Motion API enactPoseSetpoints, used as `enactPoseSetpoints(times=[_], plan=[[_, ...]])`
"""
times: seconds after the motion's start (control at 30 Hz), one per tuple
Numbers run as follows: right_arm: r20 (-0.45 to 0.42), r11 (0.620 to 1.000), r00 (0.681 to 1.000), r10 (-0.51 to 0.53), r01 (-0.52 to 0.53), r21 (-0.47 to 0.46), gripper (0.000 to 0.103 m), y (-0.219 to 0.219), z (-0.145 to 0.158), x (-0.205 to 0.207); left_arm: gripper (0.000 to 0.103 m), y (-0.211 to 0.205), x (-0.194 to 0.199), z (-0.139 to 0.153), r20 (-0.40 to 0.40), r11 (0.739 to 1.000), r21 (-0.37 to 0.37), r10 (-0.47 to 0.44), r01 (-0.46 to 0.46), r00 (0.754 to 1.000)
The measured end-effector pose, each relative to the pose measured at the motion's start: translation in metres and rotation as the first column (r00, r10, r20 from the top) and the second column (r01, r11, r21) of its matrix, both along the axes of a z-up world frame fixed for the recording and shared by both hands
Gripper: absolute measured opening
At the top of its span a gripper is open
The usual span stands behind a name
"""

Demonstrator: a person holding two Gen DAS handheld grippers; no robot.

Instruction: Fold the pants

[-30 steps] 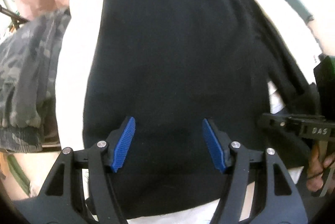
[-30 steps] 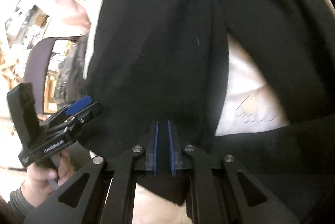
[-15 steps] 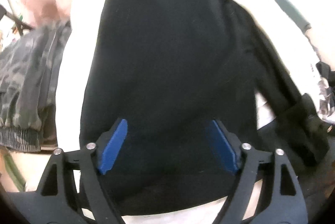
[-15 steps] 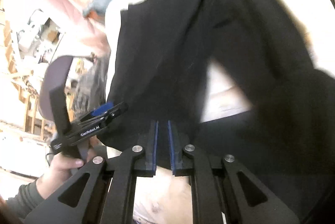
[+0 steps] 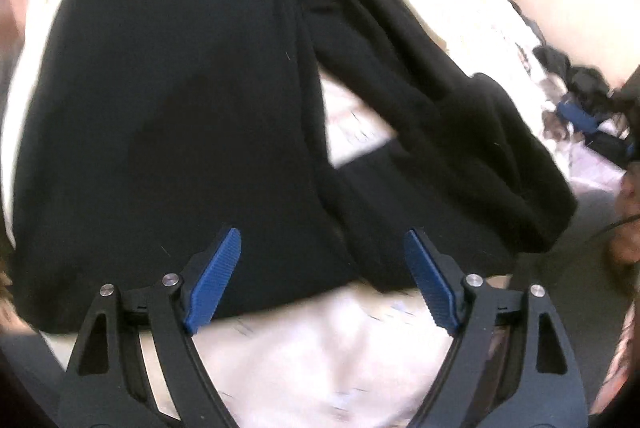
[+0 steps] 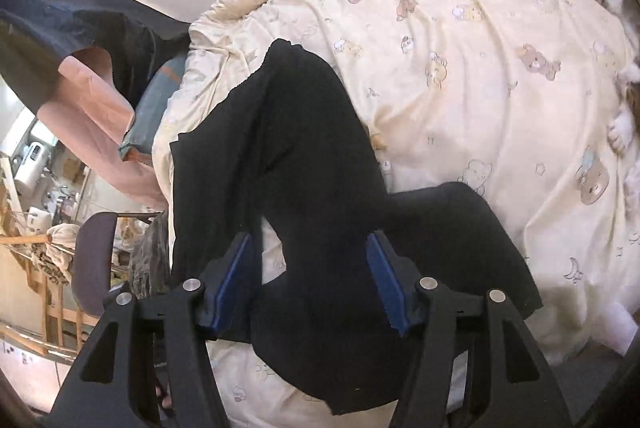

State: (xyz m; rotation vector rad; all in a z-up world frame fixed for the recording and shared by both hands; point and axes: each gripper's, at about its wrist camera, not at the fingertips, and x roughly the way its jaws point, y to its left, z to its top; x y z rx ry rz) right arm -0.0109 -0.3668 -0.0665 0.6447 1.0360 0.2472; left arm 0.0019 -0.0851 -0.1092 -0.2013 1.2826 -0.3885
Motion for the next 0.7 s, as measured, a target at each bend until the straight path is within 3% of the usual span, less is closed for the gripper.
enactPoseSetpoints(times=[0.07,0.13,0.23,0.3,0.43,0.53,0.57,0.6,0.63,0.67,0.7], plan=[[0.030,0.999,1.000,0.009,-0.010,0.039,0.063,-0.001,0.002,0.001,0.081,-0.007,-0.012,0.001,-0.024,0.999,-0.046,0.027,-0.028,0.999],[0.065,0.999,0.998,-0.003,-0.001,0.053,0.065,-0.001,0.005,0.004,0.081,-0.016,-0.024,-0.002,-0.036,0.999,-0.031,0.033,-0.034,0.999],[0.050,0.988,0.998,-0.034,0.026,0.150,0.066,-0.004,-0.006,0.011,0.079,-0.028,-0.037,-0.020,-0.138,0.994,-0.060,0.080,-0.089,0.987],[0.044,0.982,0.998,-0.044,0.036,0.187,0.066,-0.005,-0.011,0.015,0.075,-0.036,-0.039,-0.028,-0.160,0.991,-0.082,0.087,-0.101,0.983],[0.046,0.979,0.998,-0.044,0.034,0.203,0.066,-0.005,-0.014,0.019,0.074,-0.051,-0.038,-0.032,-0.084,0.995,-0.061,0.069,-0.075,0.994],[0.043,0.975,0.998,-0.041,0.031,0.222,0.066,-0.008,-0.015,0.017,0.064,-0.060,-0.036,-0.037,-0.045,1.000,-0.021,0.014,-0.015,0.999],[0.044,0.971,0.998,-0.047,0.035,0.235,0.066,-0.011,-0.015,0.015,0.051,-0.061,-0.036,-0.037,-0.044,1.000,-0.028,0.002,-0.003,0.999],[0.046,0.968,0.998,-0.052,0.039,0.248,0.066,-0.013,-0.016,0.014,0.030,-0.062,-0.037,-0.036,-0.044,0.998,-0.053,-0.018,0.015,0.999],[0.047,0.964,0.997,-0.058,0.044,0.262,0.066,-0.016,-0.016,0.013,0.018,-0.063,-0.037,-0.034,-0.053,0.997,-0.069,-0.038,0.035,0.998],[0.048,0.960,0.997,-0.066,0.050,0.275,0.066,-0.018,-0.016,0.012,0.008,-0.062,-0.038,-0.030,-0.060,0.995,-0.087,-0.056,0.051,0.997],[0.049,0.957,0.996,-0.074,0.057,0.286,0.067,-0.020,-0.016,0.011,0.008,-0.062,-0.040,-0.022,-0.045,0.992,-0.111,-0.067,0.062,0.997]])
